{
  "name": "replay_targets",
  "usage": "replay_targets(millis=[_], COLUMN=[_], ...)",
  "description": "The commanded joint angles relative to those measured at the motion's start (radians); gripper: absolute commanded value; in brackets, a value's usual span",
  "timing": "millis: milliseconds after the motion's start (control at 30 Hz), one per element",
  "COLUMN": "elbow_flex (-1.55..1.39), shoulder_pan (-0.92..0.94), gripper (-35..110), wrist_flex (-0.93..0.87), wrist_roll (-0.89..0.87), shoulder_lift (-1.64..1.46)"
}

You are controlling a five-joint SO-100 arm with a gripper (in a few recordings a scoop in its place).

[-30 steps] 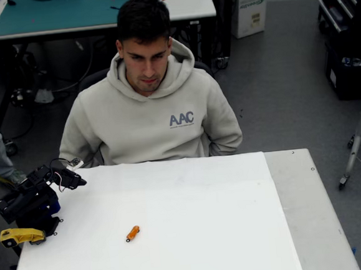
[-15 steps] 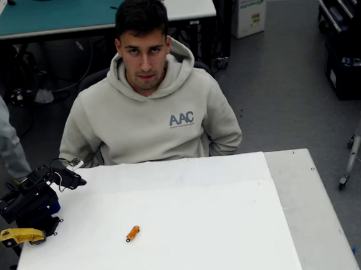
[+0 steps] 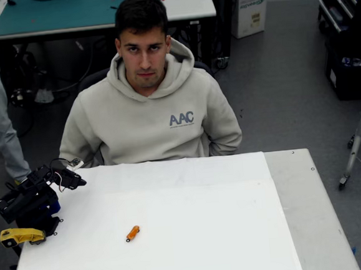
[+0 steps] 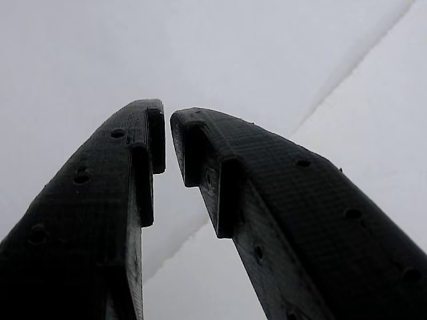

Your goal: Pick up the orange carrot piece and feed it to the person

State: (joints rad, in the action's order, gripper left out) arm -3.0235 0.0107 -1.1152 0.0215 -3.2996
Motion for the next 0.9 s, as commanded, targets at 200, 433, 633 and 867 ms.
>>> replay_targets(millis=[200, 433, 633, 867], elbow_flex=[0.215, 0.445, 0.684, 0.888], shoulder_pan=[0.018, 0.021, 0.028, 0.181], gripper=[-2, -2, -2, -2], wrist_flex=[-0.008, -0.008, -0.008, -0.009], wrist_roll=[0.011, 0.011, 0.126, 0.206], shoulder_lift=[0.021, 0.302, 0.577, 0.884])
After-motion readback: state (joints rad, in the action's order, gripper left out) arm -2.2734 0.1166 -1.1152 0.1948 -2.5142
